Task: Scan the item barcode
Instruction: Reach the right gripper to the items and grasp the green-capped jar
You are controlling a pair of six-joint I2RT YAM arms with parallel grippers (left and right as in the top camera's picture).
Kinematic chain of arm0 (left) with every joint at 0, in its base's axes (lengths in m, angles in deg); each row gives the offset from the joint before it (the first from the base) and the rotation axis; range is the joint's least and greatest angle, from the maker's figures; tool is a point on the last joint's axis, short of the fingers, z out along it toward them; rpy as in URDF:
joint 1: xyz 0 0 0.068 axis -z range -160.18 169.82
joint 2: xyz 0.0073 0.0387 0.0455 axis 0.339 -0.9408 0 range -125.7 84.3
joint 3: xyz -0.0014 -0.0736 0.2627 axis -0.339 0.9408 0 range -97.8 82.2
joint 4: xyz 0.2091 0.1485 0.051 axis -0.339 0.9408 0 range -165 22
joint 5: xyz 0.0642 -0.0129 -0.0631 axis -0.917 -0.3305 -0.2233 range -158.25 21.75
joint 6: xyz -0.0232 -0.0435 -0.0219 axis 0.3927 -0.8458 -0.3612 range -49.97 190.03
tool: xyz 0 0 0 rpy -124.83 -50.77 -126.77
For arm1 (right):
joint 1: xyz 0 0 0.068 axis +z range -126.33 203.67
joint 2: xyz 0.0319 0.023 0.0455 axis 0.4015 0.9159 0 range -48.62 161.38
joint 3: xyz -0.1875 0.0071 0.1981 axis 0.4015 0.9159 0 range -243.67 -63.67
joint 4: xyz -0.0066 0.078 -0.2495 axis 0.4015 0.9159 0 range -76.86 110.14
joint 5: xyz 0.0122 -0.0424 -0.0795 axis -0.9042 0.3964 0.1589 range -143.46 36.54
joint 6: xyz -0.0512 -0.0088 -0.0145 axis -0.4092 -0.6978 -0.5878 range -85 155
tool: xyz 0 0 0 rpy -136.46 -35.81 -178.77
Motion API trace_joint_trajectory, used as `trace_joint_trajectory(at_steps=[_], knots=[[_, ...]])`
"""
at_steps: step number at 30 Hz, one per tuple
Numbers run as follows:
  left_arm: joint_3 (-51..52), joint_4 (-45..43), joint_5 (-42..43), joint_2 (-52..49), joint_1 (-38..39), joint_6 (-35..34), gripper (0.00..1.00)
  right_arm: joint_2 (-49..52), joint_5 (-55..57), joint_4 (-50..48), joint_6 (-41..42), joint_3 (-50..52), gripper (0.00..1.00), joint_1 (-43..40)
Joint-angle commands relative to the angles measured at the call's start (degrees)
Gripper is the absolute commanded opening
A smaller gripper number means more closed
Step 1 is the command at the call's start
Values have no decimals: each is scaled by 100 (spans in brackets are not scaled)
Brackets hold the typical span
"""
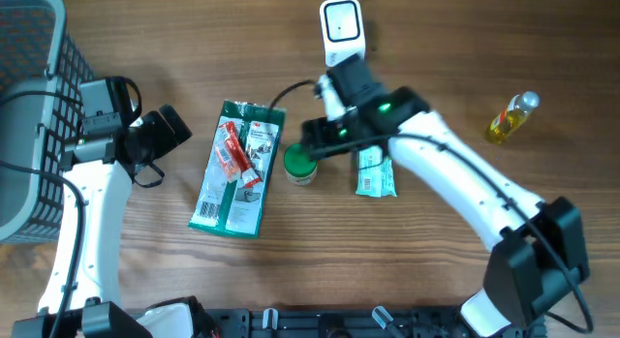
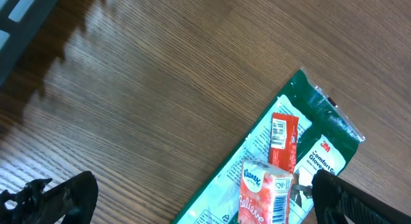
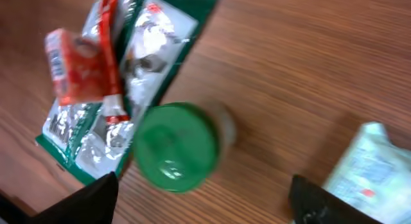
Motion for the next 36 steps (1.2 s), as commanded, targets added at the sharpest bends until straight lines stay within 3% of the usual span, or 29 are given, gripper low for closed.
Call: trace_joint_trajectory(at_steps=[1,2,7,18,20,22,23,27,36], knots=[[-22,-13,-55,-33,-20,9,100,-35,944,-153,345,-321,90,516],[-22,-13,-55,-33,-20,9,100,-35,1102,-227,396,-330,100,610],[-22,-13,-55,-33,-20,9,100,339,1917,-442,935,-323,100,931],[-22,-13,-55,-33,-20,9,100,1075,1502,-431,944,-297,99,1176],[-22,-13,-55,-33,-20,9,100,1075,1499,-348,940,-297,89,1176],[-22,-13,-55,-33,-20,9,100,1075,1499,-190,938,-297,65,1176],[-22,-13,-55,-33,-20,9,100,1075,1497,-107,944,-297,57,1176],[-22,-13,-55,-33,-20,9,100,1075,1545,129,798,-297,58,1176],[-22,-13,-55,-33,-20,9,100,1073,3042,713,-990,-420,71,1174]])
